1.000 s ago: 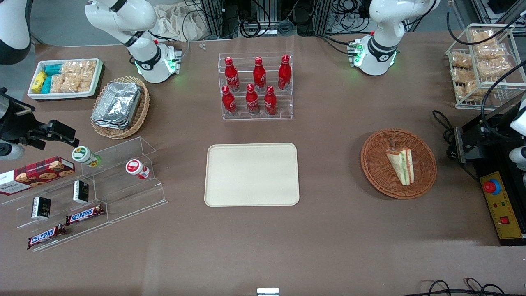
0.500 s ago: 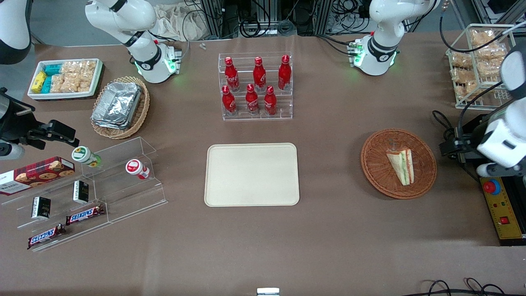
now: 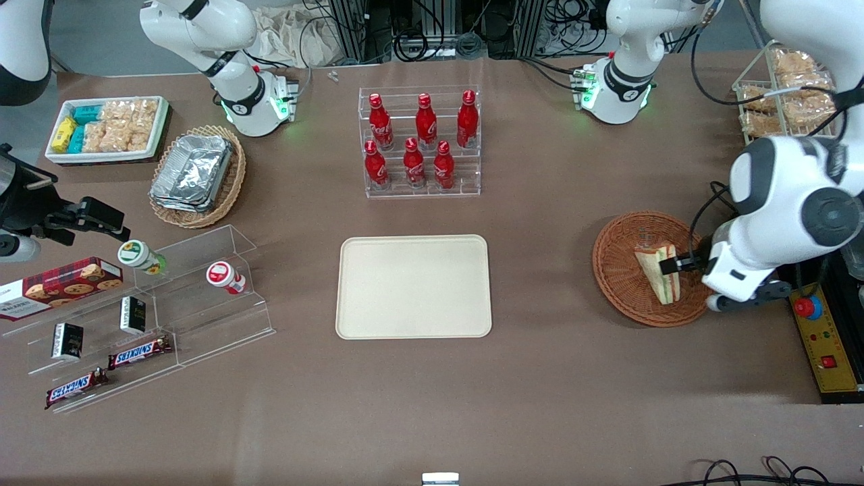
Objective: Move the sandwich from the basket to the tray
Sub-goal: 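Close the left gripper on the upright wrapped sandwich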
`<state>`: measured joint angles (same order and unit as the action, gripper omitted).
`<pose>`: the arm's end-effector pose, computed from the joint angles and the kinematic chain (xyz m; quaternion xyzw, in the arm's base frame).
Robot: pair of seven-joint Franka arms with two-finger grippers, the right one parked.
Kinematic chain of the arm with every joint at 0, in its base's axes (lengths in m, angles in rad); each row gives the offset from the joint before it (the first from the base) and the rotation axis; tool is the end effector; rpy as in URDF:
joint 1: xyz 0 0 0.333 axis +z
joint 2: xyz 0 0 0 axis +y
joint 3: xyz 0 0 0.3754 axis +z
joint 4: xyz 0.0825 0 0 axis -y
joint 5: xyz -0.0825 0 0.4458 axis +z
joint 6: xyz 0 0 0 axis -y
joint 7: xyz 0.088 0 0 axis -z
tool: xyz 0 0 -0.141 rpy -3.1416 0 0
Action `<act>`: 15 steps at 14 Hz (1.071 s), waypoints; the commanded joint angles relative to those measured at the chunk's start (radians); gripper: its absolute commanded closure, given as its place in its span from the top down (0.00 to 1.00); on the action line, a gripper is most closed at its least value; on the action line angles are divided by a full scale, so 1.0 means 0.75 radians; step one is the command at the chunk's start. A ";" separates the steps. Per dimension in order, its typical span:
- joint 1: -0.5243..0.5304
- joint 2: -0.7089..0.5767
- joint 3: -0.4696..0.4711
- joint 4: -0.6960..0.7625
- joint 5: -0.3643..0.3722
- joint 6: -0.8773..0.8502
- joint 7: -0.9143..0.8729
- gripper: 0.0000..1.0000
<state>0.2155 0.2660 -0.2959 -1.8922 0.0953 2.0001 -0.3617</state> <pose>0.6589 -0.0366 0.3489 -0.9902 -0.1191 0.0700 0.0189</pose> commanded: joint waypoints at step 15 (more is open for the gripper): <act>0.024 0.075 0.043 -0.292 0.073 0.377 -0.052 1.00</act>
<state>0.2281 0.3300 -0.2605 -2.0974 0.1283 2.2553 -0.3893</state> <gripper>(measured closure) 0.000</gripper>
